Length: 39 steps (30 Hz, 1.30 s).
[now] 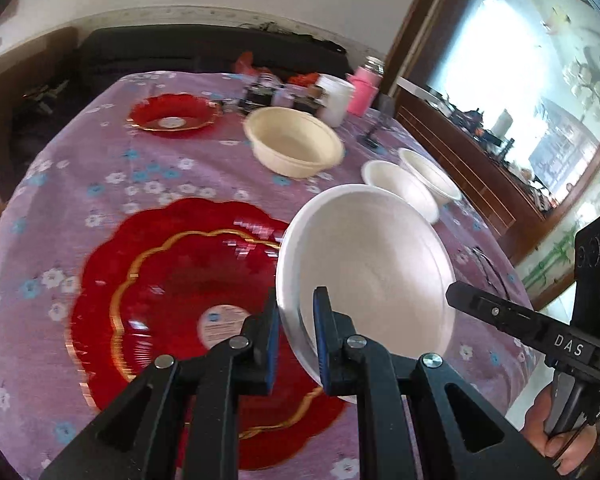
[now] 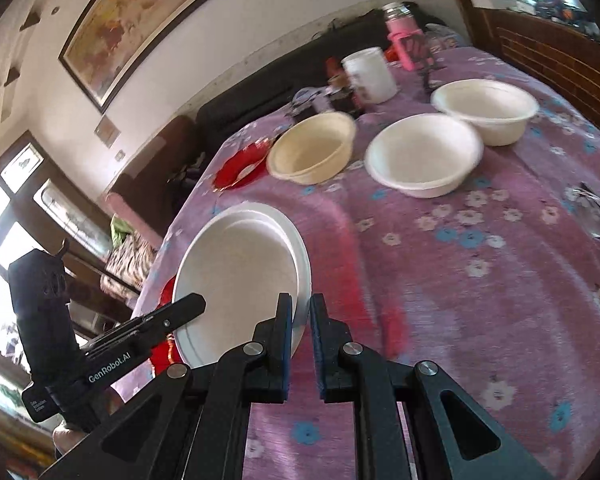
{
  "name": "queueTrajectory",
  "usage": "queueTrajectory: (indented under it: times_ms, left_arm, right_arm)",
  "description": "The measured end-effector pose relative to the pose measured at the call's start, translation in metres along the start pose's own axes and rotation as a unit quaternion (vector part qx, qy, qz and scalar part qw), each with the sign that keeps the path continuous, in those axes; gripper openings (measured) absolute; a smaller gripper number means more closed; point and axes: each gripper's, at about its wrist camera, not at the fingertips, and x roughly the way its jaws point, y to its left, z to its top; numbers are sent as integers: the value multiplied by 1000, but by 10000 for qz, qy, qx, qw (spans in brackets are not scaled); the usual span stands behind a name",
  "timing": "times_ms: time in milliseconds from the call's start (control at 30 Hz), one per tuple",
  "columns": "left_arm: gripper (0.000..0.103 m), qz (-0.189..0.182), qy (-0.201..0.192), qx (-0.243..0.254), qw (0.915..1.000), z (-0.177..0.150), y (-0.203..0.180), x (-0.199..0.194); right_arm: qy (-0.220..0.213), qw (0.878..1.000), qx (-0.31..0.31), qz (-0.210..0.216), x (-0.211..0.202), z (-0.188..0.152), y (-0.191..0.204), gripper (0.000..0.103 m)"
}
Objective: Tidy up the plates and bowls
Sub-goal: 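Carry the white bowl onto the red plate stack and open the left gripper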
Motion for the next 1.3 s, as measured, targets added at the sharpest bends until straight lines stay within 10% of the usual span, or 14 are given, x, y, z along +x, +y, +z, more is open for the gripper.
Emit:
queueTrajectory:
  times_ms: [567, 1300]
  left_arm:
    - [13, 354, 118, -707, 9968, -14, 77, -4]
    - [16, 531, 165, -761, 9956, -16, 80, -1]
  right_arm:
    - [741, 9966, -318, 156, 74, -8, 48, 11]
    - [835, 9961, -179, 240, 78, -11, 39, 17]
